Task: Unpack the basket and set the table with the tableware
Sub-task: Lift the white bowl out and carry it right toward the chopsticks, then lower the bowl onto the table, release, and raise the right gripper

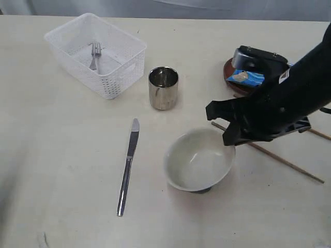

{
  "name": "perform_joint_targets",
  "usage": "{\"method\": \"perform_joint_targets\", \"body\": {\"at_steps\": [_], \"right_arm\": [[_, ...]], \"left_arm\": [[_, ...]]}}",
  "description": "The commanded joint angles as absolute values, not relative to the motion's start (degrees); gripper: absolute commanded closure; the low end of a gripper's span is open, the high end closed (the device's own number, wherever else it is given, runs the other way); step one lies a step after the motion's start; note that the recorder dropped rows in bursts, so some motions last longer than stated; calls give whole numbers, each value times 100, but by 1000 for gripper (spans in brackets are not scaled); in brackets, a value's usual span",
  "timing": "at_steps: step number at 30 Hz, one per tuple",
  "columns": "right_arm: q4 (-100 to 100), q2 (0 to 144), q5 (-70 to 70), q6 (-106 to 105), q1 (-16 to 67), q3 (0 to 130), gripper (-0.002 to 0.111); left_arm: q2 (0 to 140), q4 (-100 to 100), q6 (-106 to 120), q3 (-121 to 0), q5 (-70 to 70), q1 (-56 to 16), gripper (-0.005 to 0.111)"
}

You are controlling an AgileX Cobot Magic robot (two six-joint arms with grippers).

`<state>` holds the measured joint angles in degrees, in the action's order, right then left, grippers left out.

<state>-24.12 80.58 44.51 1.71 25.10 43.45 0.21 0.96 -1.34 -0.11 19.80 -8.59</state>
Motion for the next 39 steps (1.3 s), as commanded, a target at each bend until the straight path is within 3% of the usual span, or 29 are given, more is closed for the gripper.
{"method": "perform_joint_targets", "body": {"at_steps": [1,10,12,16,18,26,32,35,39], "right_arm": [[-2209,8012,3942,107,2482,3990,109],[-1893,8023,3667,67,2482,3722,105],[-1893,8023,3703,67,2482,3722,94],[-1893,8023,3788,79,2482,3761,61],[-1843,8023,3884,79,2482,3868,54],[-1757,8023,4440,79,2482,4677,69],[-983,8023,5166,203,2482,4955,71],[-697,7982,5582,193,2482,5013,107],[-697,7551,5484,31,2482,5013,108]], "left_arm": [[0,121,-130,0,1962,-902,107],[0,121,-130,0,1962,-902,107],[0,121,-130,0,1962,-902,107],[0,121,-130,0,1962,-902,107],[0,121,-130,0,1962,-902,107],[0,121,-130,0,1962,-902,107],[0,121,-130,0,1962,-902,107],[0,121,-130,0,1962,-902,107],[0,121,-130,0,1962,-902,107]]}}
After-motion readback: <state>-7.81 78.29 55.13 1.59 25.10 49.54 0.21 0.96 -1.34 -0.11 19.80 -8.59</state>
